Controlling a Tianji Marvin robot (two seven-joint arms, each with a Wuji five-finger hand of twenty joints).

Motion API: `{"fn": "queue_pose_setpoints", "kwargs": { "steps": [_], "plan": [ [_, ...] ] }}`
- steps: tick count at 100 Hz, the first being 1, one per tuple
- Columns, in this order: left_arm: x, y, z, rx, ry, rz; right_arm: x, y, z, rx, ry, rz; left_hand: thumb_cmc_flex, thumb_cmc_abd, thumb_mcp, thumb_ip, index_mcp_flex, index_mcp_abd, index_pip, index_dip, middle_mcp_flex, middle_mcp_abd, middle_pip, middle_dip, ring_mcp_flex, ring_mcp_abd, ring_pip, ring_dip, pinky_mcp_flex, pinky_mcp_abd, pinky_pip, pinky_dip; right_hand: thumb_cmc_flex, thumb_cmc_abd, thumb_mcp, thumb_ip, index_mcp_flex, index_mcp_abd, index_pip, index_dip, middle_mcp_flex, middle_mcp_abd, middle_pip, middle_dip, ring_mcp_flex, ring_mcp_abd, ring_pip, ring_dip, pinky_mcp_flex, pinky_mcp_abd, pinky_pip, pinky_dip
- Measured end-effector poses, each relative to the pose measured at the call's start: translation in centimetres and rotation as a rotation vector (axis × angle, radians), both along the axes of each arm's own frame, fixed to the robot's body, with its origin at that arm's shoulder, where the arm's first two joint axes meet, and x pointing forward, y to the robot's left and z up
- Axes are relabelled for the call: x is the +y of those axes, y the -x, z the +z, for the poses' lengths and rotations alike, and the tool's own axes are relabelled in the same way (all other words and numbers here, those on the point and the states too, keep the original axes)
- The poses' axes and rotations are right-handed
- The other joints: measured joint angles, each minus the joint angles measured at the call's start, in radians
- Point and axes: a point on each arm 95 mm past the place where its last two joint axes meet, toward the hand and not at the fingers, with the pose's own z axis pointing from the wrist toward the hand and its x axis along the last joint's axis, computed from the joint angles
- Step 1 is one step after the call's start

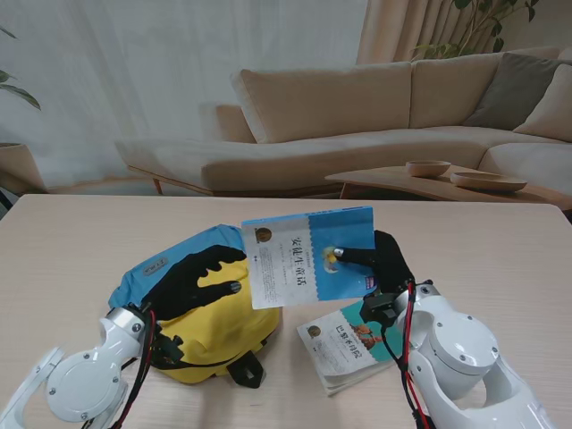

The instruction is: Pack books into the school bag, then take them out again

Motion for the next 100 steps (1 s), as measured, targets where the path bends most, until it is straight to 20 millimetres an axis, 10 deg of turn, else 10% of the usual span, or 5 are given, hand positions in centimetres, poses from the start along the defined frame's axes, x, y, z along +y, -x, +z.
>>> {"fn": "queue_pose_setpoints", "kwargs": {
  "steps": [43,100],
  "plan": [
    [2.3,2.7,-1.9,0.040,-0.541,-0.067,-1.8,-1.2,-0.7,0.024,0.037,-0.060,0.000,0.004,-0.095,0.000,-0.012,-0.017,-0.029,-0.002,-0.040,-0.050,-0.030,-0.001,-0.033,-0.061,-0.047,-0.001,-0.012,-0.055,-0.087,0.000,0.000,-0.001,0.000,0.000,0.003,0.003,0.000,0.000,0.000,0.002,0.000,0.000,0.000,0.002,0.000,0.000,0.000,0.000,0.000,-0.009],
    [0.0,3.0,-5.0,0.017,-0.856,-0.130,-2.1,-1.2,-1.1,0.033,0.027,-0.071,-0.003,0.013,-0.113,0.000,-0.033,-0.032,-0.012,0.004,-0.074,-0.096,0.004,-0.001,-0.054,-0.101,-0.055,-0.010,-0.012,-0.085,-0.133,0.014,0.000,-0.001,0.000,0.000,0.004,0.003,-0.002,0.012,0.000,0.003,0.000,0.000,0.000,0.003,0.000,0.000,0.000,0.000,0.000,-0.010]
  ]
}}
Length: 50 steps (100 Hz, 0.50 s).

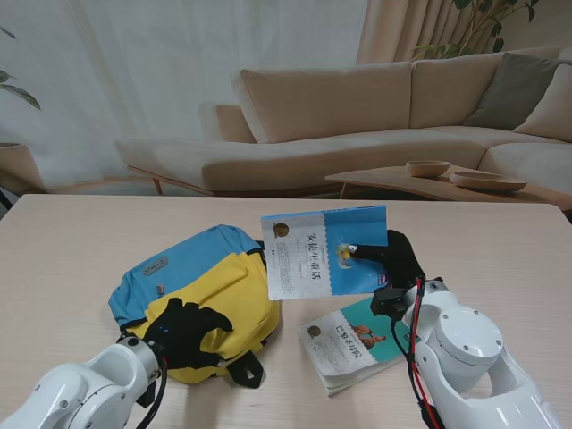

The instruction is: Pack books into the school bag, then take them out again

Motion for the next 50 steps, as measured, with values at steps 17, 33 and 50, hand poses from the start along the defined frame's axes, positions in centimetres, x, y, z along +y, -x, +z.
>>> {"fn": "queue_pose_setpoints", "kwargs": {
  "steps": [17,33,50],
  "plan": [
    [-0.2,-0.6,-0.3,-0.016,0.001,0.007,-0.1,0.0,0.0,-0.001,0.001,0.000,0.229,-0.014,-0.039,0.000,0.158,-0.087,0.165,0.114,0.090,-0.022,0.056,0.026,0.053,-0.001,0.071,0.018,0.024,-0.002,0.069,0.001,0.000,0.000,0.000,0.000,0.000,0.000,-0.001,0.009,0.000,0.000,0.000,0.000,0.000,0.000,0.000,0.000,0.000,0.000,0.000,-0.006],
    [-0.2,-1.1,-0.2,-0.051,-0.004,0.005,-0.3,0.0,0.0,-0.001,0.000,0.001,0.324,-0.019,-0.058,0.000,0.272,-0.139,0.281,0.155,0.226,-0.031,0.096,0.124,0.141,-0.004,0.156,0.037,0.066,-0.001,0.163,0.001,0.000,0.000,0.000,0.000,0.000,0.000,-0.001,0.011,0.000,0.000,0.000,0.000,0.000,0.000,0.000,0.000,0.000,0.002,0.000,-0.006],
    [0.0,-1.6,0.3,-0.141,0.052,0.018,-0.3,0.0,0.0,0.000,0.002,0.004,0.335,-0.046,-0.056,0.000,0.327,-0.161,0.309,0.190,0.481,-0.026,0.096,0.297,0.298,0.021,0.289,0.073,0.148,0.014,0.301,-0.005,0.000,0.000,0.000,0.000,0.000,0.001,-0.001,0.011,0.000,0.000,0.000,0.000,0.000,0.001,0.000,0.000,-0.001,0.004,0.000,-0.006]
  ]
}}
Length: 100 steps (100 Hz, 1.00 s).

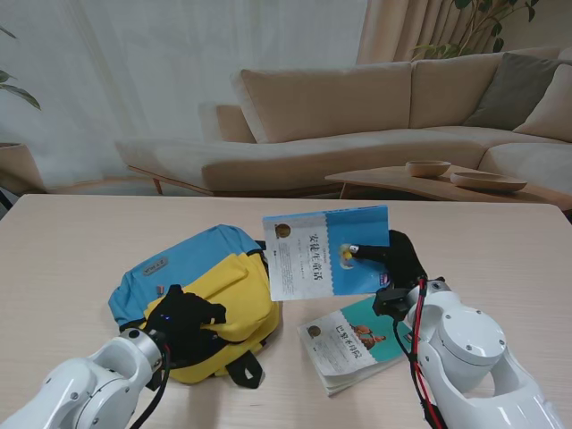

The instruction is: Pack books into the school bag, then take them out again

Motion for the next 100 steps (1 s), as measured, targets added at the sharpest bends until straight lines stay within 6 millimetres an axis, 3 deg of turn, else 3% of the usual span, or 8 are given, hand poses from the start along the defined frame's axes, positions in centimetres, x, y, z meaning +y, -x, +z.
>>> {"fn": "queue_pose_setpoints", "kwargs": {
  "steps": [16,35,51,69,100],
  "plan": [
    [0.6,-0.4,1.0,-0.094,0.055,0.022,-0.2,0.2,-0.1,0.003,0.012,0.023,0.001,-0.023,0.010,-0.001,0.026,-0.011,-0.001,0.000,0.133,0.008,0.102,0.020,0.137,0.021,0.135,0.026,0.093,0.025,0.134,0.000,0.000,0.000,0.000,0.000,0.000,0.000,0.000,0.000,0.000,0.000,0.000,0.000,0.000,0.000,0.000,0.000,0.000,0.000,0.000,0.000],
    [1.5,-1.0,2.2,-0.136,0.137,0.066,-0.2,1.3,-0.3,0.040,0.029,0.070,-0.001,-0.051,0.045,-0.002,0.040,-0.004,0.000,0.004,0.181,0.011,0.208,-0.013,0.231,0.033,0.233,0.049,0.166,0.054,0.218,0.001,0.000,0.000,0.000,0.000,0.000,0.001,0.000,0.001,0.000,0.003,0.000,-0.002,0.000,0.001,0.000,0.000,0.000,0.001,0.001,0.000],
    [2.0,-1.8,3.3,-0.134,0.253,0.097,0.1,2.1,-0.8,0.072,0.054,0.101,-0.001,-0.062,0.075,-0.003,0.040,0.030,0.013,0.010,0.182,0.025,0.282,-0.015,0.235,0.043,0.280,0.067,0.173,0.075,0.243,0.015,0.000,0.000,0.000,0.000,0.000,0.001,0.000,0.001,0.000,0.005,0.000,-0.017,0.000,0.004,0.002,0.000,0.010,0.010,0.002,-0.007],
    [2.4,-2.5,4.6,-0.186,0.266,0.102,0.5,3.0,-1.4,0.118,0.079,0.152,0.012,-0.063,0.076,-0.003,0.027,0.063,0.038,0.020,0.182,0.035,0.318,-0.027,0.242,0.044,0.304,0.068,0.184,0.076,0.257,0.018,0.000,0.000,0.000,0.000,0.000,0.008,0.000,0.001,0.001,0.012,0.000,-0.026,0.000,0.010,0.009,-0.001,0.017,0.020,0.002,-0.008],
    [3.1,-3.1,6.8,-0.245,0.334,0.124,2.3,3.9,-2.7,0.226,0.138,0.213,0.017,-0.063,0.076,-0.009,0.000,0.080,0.075,0.036,0.182,0.035,0.355,-0.051,0.253,0.044,0.318,0.069,0.197,0.078,0.269,0.029,0.000,0.000,0.000,0.000,0.000,0.015,0.000,0.001,0.001,0.019,0.000,-0.037,0.000,0.017,0.010,-0.002,0.023,0.024,0.002,-0.025]
  ]
}}
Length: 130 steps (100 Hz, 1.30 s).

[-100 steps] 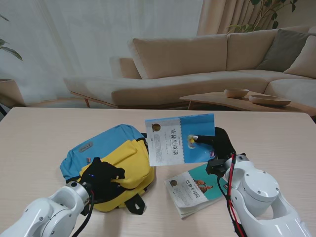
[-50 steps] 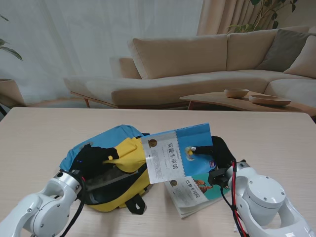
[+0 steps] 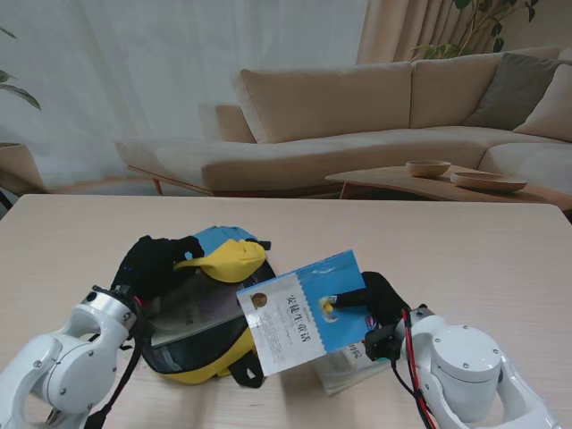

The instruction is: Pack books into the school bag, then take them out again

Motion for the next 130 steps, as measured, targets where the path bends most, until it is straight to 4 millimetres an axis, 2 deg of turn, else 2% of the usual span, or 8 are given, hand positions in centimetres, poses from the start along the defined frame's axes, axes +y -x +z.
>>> {"fn": "queue_pose_setpoints", "kwargs": {
  "steps": [3,44,68,70,130],
  "plan": [
    [0.1,-0.1,0.2,-0.003,0.003,0.003,0.4,0.0,-0.1,0.010,0.004,0.007,0.006,0.000,0.000,-0.008,0.000,0.009,0.004,0.001,0.000,0.002,0.000,0.000,0.000,0.000,0.000,0.000,0.000,0.000,0.000,0.000,0.000,0.000,0.000,0.000,0.000,0.002,0.000,0.000,0.000,0.001,0.000,0.000,0.000,0.001,0.001,0.000,0.000,0.000,0.000,-0.001],
    [0.9,-0.8,1.7,0.004,0.026,0.001,5.3,-1.5,-0.7,0.119,0.061,-0.049,0.007,0.000,0.000,-0.008,-0.003,0.010,0.010,0.011,0.000,0.002,0.006,-0.001,-0.001,0.001,0.000,0.003,-0.002,0.002,0.000,0.010,0.000,0.000,0.000,0.000,0.000,0.006,0.000,-0.001,0.000,0.003,0.000,-0.004,0.000,0.004,0.001,-0.010,0.001,0.000,0.000,-0.011],
    [0.5,-1.0,2.0,0.003,0.023,-0.010,8.5,-2.0,-1.1,0.162,0.066,-0.081,0.012,0.000,0.000,-0.008,-0.003,0.012,0.010,0.014,0.000,0.003,0.014,-0.002,-0.001,0.001,0.000,0.005,-0.002,0.004,0.000,0.011,0.000,0.000,0.000,0.000,0.000,0.007,0.000,-0.002,0.000,0.003,0.000,-0.012,0.000,0.005,0.001,-0.012,0.001,0.000,0.000,-0.012],
    [0.4,-1.1,2.0,0.002,0.024,-0.010,8.8,-2.0,-1.2,0.165,0.068,-0.083,0.016,0.000,-0.001,-0.017,-0.003,0.017,0.010,0.014,0.000,0.006,0.014,-0.002,-0.001,0.001,0.000,0.005,-0.002,0.006,0.000,0.011,0.000,0.000,0.000,0.000,0.000,0.007,0.000,-0.003,0.000,0.003,0.000,-0.012,0.000,0.005,0.001,-0.012,0.001,0.000,0.000,-0.012],
    [-0.4,-0.5,1.8,-0.007,0.044,-0.023,15.9,-2.8,-2.2,0.308,0.063,-0.205,0.019,0.000,-0.001,-0.017,-0.010,0.022,0.014,0.024,-0.003,0.012,0.026,-0.002,-0.002,0.001,0.000,0.009,-0.011,0.009,0.000,0.011,0.000,0.002,0.000,0.000,0.000,0.011,0.000,-0.014,0.000,0.003,0.000,-0.025,0.000,0.006,0.002,-0.024,0.001,0.000,0.000,-0.022]
  ]
}}
